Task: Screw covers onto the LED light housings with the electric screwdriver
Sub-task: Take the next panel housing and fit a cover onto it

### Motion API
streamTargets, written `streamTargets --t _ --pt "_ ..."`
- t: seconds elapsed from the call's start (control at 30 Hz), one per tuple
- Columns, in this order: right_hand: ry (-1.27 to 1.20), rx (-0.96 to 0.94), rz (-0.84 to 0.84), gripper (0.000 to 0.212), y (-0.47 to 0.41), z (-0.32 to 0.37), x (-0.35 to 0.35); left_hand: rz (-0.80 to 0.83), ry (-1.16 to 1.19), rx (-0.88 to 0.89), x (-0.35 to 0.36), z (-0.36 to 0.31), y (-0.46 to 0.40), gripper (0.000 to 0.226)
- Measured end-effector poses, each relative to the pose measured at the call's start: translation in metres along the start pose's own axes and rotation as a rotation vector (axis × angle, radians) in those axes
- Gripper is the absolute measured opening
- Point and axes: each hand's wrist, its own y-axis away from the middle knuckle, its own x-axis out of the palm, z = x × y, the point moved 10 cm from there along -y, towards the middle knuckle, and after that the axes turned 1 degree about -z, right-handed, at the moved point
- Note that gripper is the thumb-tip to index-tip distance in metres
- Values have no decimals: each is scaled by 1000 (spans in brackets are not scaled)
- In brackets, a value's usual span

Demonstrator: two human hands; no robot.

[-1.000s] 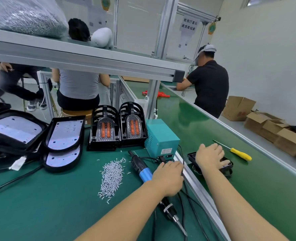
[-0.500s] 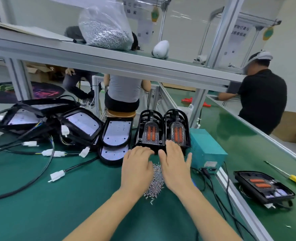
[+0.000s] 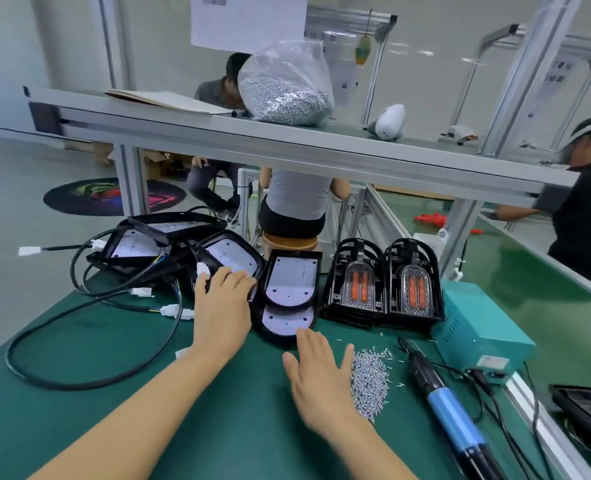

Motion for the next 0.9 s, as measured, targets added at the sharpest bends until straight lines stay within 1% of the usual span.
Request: streamTargets --t 0.1,0.17,0.27,0.33,0.4,0.43,0.53,0.63,0.7,0.8,0.9 --pt "-2 -2 8 54 0 3 3 -19 -137 98 -2 11 -15 47" --pt "-6 -8 8 54 0 6 2 42 -234 122 2 21 -26 45" --pt "-11 -17 3 54 -2 13 -1 195 -376 190 19 31 -36 41" --pt "-36 -33 -15 53 -4 19 -5 233 -433 256 22 29 -41 36" --pt "-88 -52 -56 51 -5 26 -12 169 -479 358 10 19 -44 22" --pt "-117 -68 -86 50 -6 29 -16 126 -480 402 2 15 -47 20" --pt "-199 -139 -148 49 -9 42 -27 39 -432 476 -11 14 -46 32" --pt "-448 -132 -145 49 -12 48 -35 -83 -324 503 -31 7 -41 32" --pt "-679 -48 -100 49 -16 48 -37 -164 -239 493 -49 0 -34 33" --pt "-1138 117 3 42 -21 48 -33 -258 -164 518 -73 -17 -9 27" --pt "-1625 185 91 39 -24 54 -30 -282 -96 529 -88 -35 23 26"
